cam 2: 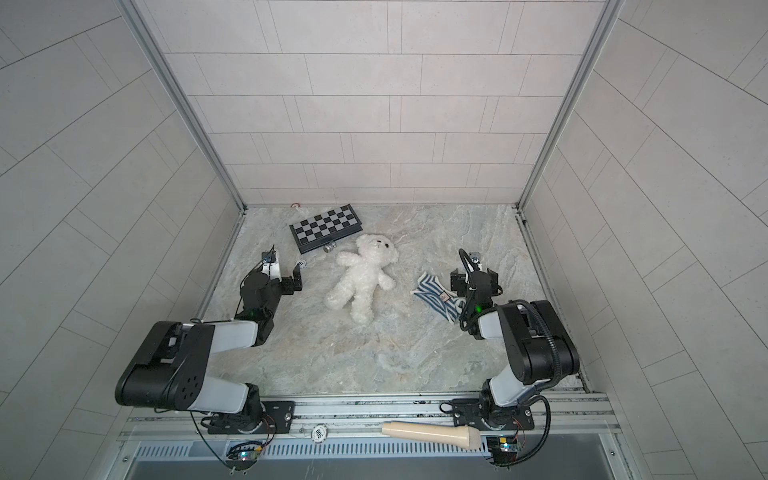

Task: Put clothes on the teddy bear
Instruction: 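Reach left gripper to the bear's head while right gripper moves over garment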

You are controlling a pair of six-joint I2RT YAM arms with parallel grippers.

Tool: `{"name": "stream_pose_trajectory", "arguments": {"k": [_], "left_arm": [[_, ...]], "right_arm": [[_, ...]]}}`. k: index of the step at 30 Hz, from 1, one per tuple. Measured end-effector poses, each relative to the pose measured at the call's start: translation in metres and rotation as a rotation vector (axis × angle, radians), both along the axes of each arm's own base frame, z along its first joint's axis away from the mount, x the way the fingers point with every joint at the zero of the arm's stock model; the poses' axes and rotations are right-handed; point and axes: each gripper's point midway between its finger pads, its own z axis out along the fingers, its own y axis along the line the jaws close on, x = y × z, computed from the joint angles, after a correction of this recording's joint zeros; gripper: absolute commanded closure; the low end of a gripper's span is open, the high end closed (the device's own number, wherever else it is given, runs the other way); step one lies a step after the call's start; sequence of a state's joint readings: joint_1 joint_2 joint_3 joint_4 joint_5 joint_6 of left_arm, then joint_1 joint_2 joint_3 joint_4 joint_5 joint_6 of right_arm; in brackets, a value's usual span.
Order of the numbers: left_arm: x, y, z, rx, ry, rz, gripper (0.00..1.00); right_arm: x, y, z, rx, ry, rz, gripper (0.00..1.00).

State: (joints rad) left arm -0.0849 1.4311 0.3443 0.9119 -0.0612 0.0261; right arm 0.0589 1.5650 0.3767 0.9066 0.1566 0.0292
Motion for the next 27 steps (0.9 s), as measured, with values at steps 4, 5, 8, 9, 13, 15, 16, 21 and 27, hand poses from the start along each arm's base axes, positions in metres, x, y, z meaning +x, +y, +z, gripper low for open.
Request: {"name": "stream_pose_trajectory", "arguments": {"k": [4,5,8,9,13,15,16,21,27], "left_arm": [[-0.002,0.002,0.011,0.000,-0.023,0.012,0.00],[-0.003,0.003,0.013,-0.002,-0.023,0.015,0.00],[-0.006,0.003,0.016,-0.005,-0.017,0.018,0.00],[-0.007,0.003,0.018,-0.006,-0.015,0.018,0.00],[-0.012,0.003,0.036,-0.011,-0.024,0.024,0.00],[-0.015,0.000,0.049,-0.018,-0.042,0.024,0.00],[-0.017,-0.004,0.056,-0.023,-0.051,0.015,0.00],[-0.019,-0.039,0.086,-0.091,-0.069,-0.091,0.00],[-0.017,-0.074,0.098,-0.278,0.032,-0.172,0.00]], "right_arm": [[0.000,0.000,0.002,0.000,-0.005,0.000,0.01],[0.000,0.000,0.003,0.000,-0.008,-0.001,0.01],[-0.001,0.000,0.011,0.001,-0.026,-0.002,0.01],[-0.002,-0.001,0.014,0.001,-0.033,-0.002,0.00],[-0.007,-0.002,0.034,0.001,-0.064,-0.010,0.01],[-0.011,-0.004,0.043,-0.002,-0.069,-0.018,0.01],[-0.013,-0.005,0.048,-0.002,-0.070,-0.022,0.00],[-0.024,-0.004,0.064,0.045,-0.067,-0.045,0.00],[-0.030,0.007,0.078,0.138,0.006,-0.072,0.00]]}}
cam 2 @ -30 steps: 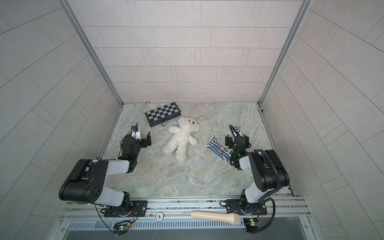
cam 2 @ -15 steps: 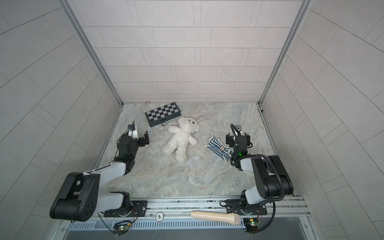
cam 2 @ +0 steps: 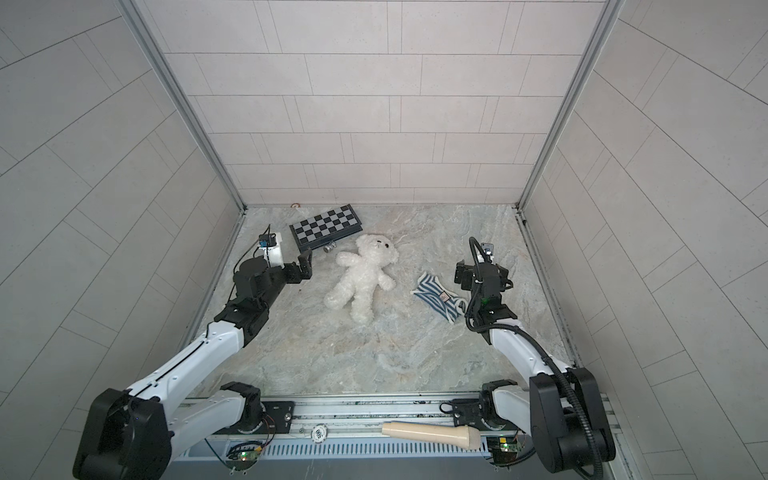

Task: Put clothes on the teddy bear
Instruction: 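Reach left gripper to the bear's head while right gripper moves over garment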

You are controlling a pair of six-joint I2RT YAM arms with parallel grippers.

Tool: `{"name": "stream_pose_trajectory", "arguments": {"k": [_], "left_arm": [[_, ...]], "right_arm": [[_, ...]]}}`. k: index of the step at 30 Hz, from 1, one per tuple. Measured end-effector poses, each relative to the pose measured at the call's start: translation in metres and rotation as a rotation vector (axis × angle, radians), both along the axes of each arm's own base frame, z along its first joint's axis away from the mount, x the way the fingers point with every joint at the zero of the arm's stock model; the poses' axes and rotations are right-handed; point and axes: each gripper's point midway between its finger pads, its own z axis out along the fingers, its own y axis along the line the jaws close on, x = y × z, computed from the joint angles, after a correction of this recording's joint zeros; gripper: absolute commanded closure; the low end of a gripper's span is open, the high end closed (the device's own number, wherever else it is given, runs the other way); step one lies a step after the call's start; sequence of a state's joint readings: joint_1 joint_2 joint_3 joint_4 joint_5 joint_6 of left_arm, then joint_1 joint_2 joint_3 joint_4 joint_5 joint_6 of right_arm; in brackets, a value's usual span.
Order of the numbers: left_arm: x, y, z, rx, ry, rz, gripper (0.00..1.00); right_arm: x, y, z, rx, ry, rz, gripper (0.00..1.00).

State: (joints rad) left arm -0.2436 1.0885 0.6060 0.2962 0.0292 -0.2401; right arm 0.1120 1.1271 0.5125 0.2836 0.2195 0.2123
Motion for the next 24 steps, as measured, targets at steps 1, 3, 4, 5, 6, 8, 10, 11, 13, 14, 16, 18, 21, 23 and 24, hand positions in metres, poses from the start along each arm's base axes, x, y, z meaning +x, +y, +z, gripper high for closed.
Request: {"name": "stream_pose_trajectory", "arguments": {"k": [1,3,4,5,6,8,10,11,13,14,16,18,21,23,24], "left_arm": [[0.002,-0.007,0.002,-0.026,0.027,-0.018,0.00],[0.004,-0.020,0.006,-0.061,0.080,-0.044,0.00],[0.006,-0.028,0.007,-0.074,0.109,-0.062,0.00],[0.006,-0.037,0.008,-0.086,0.137,-0.083,0.00],[0.007,-0.046,0.007,-0.092,0.171,-0.108,0.00],[0.006,-0.066,0.004,-0.097,0.235,-0.156,0.00],[0.004,-0.088,-0.004,-0.077,0.310,-0.204,0.00],[0.002,-0.097,-0.008,-0.065,0.341,-0.223,0.00],[-0.001,-0.119,-0.018,-0.030,0.413,-0.267,0.00],[-0.002,-0.128,-0.021,-0.015,0.436,-0.286,0.00],[-0.004,-0.151,-0.030,0.028,0.489,-0.326,0.00],[-0.004,-0.168,-0.038,0.072,0.532,-0.352,0.00],[0.000,-0.187,-0.050,0.137,0.579,-0.369,0.00],[0.005,-0.194,-0.057,0.171,0.600,-0.367,0.00],[0.009,-0.194,-0.061,0.191,0.613,-0.357,0.00]], "right_arm": [[0.000,0.005,0.001,0.011,0.020,0.009,0.00],[-0.002,0.014,-0.001,0.029,0.066,0.034,0.01],[-0.004,0.020,-0.003,0.037,0.093,0.050,0.01],[-0.005,0.024,-0.005,0.043,0.116,0.062,0.00],[-0.007,0.030,-0.009,0.050,0.147,0.079,0.01],[-0.011,0.040,-0.016,0.061,0.198,0.112,0.00],[-0.015,0.052,-0.028,0.074,0.256,0.150,0.00],[-0.017,0.058,-0.034,0.078,0.283,0.170,0.00],[-0.022,0.070,-0.045,0.086,0.338,0.213,0.00],[-0.024,0.074,-0.049,0.089,0.358,0.229,0.00],[-0.028,0.083,-0.057,0.095,0.406,0.261,0.00],[-0.030,0.088,-0.060,0.101,0.433,0.282,0.00],[-0.031,0.094,-0.058,0.110,0.449,0.306,0.00],[-0.032,0.096,-0.056,0.113,0.456,0.317,0.00],[-0.032,0.097,-0.055,0.112,0.462,0.323,0.00]]}}
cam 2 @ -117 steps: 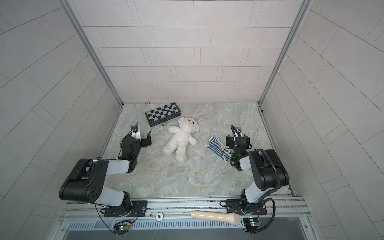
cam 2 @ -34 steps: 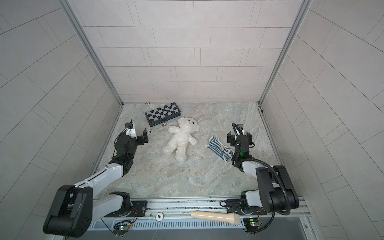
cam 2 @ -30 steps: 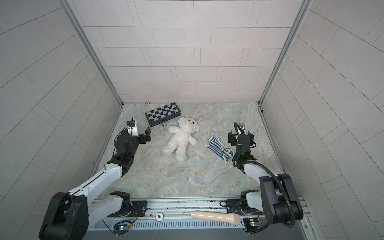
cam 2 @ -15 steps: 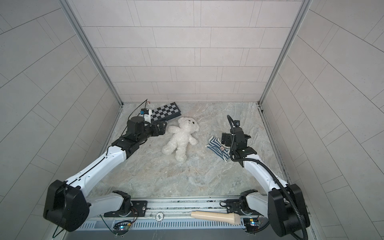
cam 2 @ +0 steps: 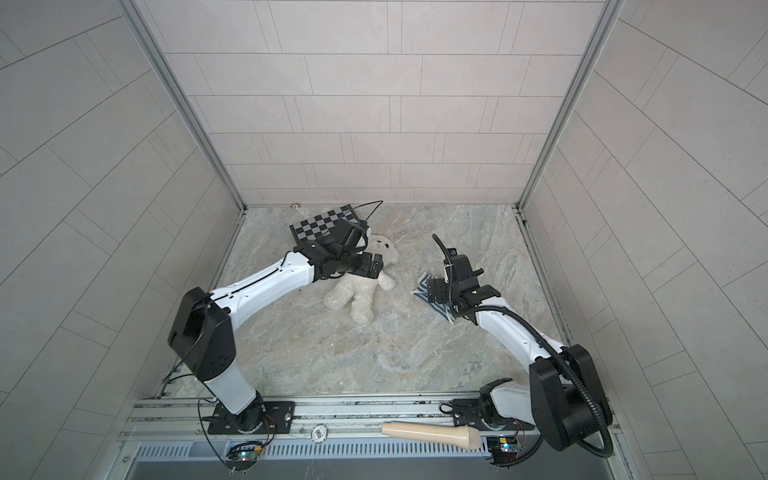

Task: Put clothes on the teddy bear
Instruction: 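Reach left gripper to the bear's head while right gripper moves over garment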

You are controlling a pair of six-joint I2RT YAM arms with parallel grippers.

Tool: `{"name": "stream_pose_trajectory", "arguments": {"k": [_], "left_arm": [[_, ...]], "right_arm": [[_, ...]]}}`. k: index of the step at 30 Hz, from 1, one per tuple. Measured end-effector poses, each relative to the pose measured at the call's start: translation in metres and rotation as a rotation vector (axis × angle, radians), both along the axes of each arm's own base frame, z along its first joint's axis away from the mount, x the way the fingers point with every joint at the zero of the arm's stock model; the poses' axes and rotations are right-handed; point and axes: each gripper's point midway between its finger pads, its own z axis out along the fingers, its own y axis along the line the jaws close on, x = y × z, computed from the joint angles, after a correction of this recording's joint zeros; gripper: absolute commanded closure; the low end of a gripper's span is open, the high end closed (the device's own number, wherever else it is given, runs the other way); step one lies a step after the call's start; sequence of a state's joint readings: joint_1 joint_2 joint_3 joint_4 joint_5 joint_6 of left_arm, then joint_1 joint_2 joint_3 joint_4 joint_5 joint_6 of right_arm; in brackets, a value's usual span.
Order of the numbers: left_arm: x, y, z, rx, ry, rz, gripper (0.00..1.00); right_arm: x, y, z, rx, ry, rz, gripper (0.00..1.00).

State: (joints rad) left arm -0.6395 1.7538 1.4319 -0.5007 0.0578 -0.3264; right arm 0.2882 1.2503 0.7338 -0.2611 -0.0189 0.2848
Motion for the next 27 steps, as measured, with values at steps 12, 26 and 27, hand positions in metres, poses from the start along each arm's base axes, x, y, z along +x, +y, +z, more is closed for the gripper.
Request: {"name": "stream_pose_trajectory", "arguments": {"k": [12,26,27], "left_arm": [[0.019,0.012,-0.079,0.229,0.115,0.038,0.00],[0.023,0.019,-0.095,0.283,0.115,0.044,0.12],[0.022,0.019,-0.096,0.284,0.116,0.043,0.14]], "right_arm": [[-0.008,0.006,0.001,-0.002,0.038,0.049,0.00],[-0.011,0.007,-0.001,-0.004,0.052,0.055,0.00],[-0.011,0.007,-0.001,-0.005,0.054,0.055,0.00]]}}
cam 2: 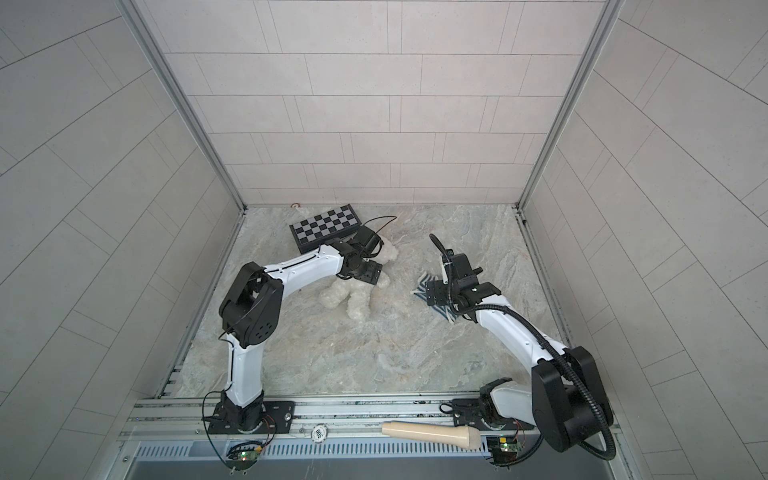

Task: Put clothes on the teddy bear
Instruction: 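Reach left gripper to the bear's head while right gripper moves over garment, then grasp the teddy bear's head with the left gripper and pull it nearer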

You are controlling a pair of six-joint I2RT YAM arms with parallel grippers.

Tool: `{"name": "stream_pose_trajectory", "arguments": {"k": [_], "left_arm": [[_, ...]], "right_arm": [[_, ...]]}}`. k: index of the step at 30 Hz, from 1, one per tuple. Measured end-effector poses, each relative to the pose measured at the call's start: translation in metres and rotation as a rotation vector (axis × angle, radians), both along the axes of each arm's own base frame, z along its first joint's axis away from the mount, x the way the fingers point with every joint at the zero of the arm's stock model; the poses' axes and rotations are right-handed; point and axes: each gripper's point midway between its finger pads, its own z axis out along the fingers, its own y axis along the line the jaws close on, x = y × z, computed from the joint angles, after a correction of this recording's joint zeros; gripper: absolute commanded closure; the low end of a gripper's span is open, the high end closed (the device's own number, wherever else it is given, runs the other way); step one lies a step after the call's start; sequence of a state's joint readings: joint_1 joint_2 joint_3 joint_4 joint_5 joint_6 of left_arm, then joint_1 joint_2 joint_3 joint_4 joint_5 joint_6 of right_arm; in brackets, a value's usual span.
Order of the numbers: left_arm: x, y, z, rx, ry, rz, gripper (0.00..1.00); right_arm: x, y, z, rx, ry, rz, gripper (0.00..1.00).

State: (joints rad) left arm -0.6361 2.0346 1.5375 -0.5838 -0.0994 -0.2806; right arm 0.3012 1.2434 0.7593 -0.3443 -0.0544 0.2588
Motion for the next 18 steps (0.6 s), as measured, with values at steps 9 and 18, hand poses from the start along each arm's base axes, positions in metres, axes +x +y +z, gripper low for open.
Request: {"name": "stream_pose_trajectory", "arguments": {"k": [9,18], "left_arm": [[-0.009,0.006,-0.003,-0.007,-0.010,-0.013,0.37],[-0.040,0.017,0.000,-0.016,0.014,-0.036,0.39]], "right_arm": [[-0.003,0.003,0.007,-0.004,-0.020,0.008,0.01],[-0.006,0.007,0.008,-0.003,-0.018,0.018,0.01]]}}
